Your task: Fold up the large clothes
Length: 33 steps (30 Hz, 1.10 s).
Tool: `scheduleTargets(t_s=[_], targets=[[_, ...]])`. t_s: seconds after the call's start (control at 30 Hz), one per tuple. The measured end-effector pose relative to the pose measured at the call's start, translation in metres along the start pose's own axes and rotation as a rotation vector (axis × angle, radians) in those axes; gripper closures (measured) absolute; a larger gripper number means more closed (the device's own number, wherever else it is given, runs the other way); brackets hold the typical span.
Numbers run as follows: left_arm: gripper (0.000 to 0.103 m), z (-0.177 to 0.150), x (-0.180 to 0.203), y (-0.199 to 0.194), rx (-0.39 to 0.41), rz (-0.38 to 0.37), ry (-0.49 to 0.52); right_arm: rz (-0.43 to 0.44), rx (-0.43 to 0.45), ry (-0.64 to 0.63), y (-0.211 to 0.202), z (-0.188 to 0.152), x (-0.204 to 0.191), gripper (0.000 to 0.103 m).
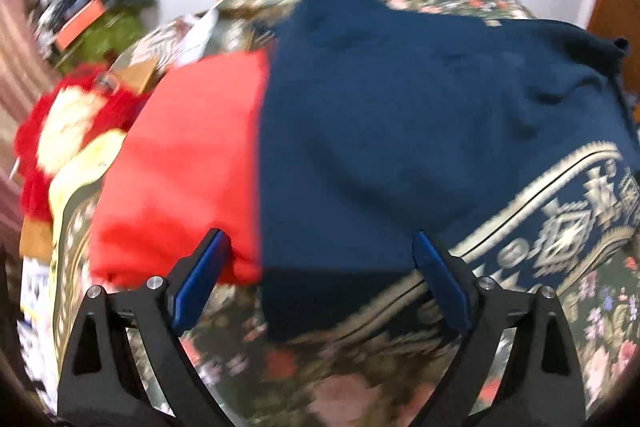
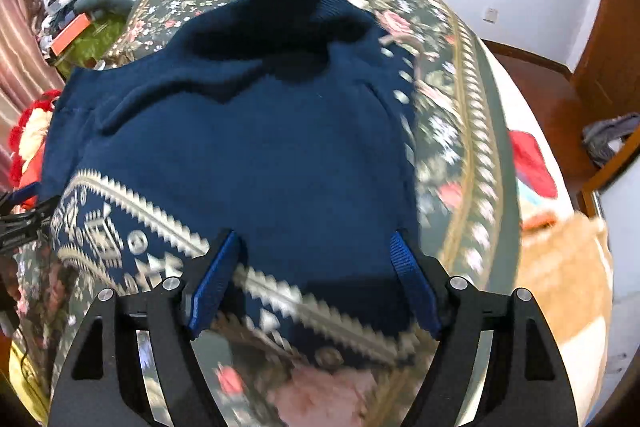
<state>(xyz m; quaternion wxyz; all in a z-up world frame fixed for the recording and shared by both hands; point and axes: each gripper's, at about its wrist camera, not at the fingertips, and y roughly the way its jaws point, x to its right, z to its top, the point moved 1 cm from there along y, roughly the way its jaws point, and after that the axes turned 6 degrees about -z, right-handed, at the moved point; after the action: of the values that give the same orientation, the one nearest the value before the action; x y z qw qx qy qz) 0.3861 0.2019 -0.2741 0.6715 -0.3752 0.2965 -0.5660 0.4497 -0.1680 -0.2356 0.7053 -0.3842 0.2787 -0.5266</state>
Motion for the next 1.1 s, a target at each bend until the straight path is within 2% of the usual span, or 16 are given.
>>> scheduleTargets(t_s=[0.1,0.27,0.4,0.5,0.63,0.73,0.87,1.0,1.1], targets=[[0.009,-0.016,-0.027,-0.005,-0.013,0.018,-0.1,-0.034,-0.015,0.015,-0.006,-0.011,0.005,0.026],[0.009,-0.045,-0.074,-0.02,-0.02,-0.054,-0.333,-0.048,-0.07,0.107,-0.012,-0.019,0.023,0.024],[0.009,-0.058,-0.092,-0.039,0.013,-0.083,-0.408,-0.05,-0.079,0.139,-0.028,-0.027,0.027,0.024],[0.009,-0.064,-0.099,-0.05,0.041,-0.195,-0.481,-0.05,-0.057,0.143,-0.045,-0.031,0.025,0.024],[0.009,-0.063,-0.086,-0.047,0.047,-0.338,-0.51,-0.037,-0.029,0.139,-0.06,-0.029,0.014,0.024],[0.009,-0.061,-0.068,-0.034,0.021,-0.428,-0.517,-0.009,-0.004,0.131,-0.07,-0.024,0.003,0.024],[0.01,-0.056,-0.055,-0.004,-0.026,-0.539,-0.576,0.024,0.027,0.117,-0.075,-0.018,-0.012,0.024],[0.011,-0.048,-0.043,0.003,-0.005,-0.564,-0.561,0.056,0.032,0.102,-0.074,-0.015,-0.024,0.024],[0.019,-0.044,-0.037,0.01,0.012,-0.608,-0.562,0.068,0.034,0.085,-0.071,-0.012,-0.034,0.024]])
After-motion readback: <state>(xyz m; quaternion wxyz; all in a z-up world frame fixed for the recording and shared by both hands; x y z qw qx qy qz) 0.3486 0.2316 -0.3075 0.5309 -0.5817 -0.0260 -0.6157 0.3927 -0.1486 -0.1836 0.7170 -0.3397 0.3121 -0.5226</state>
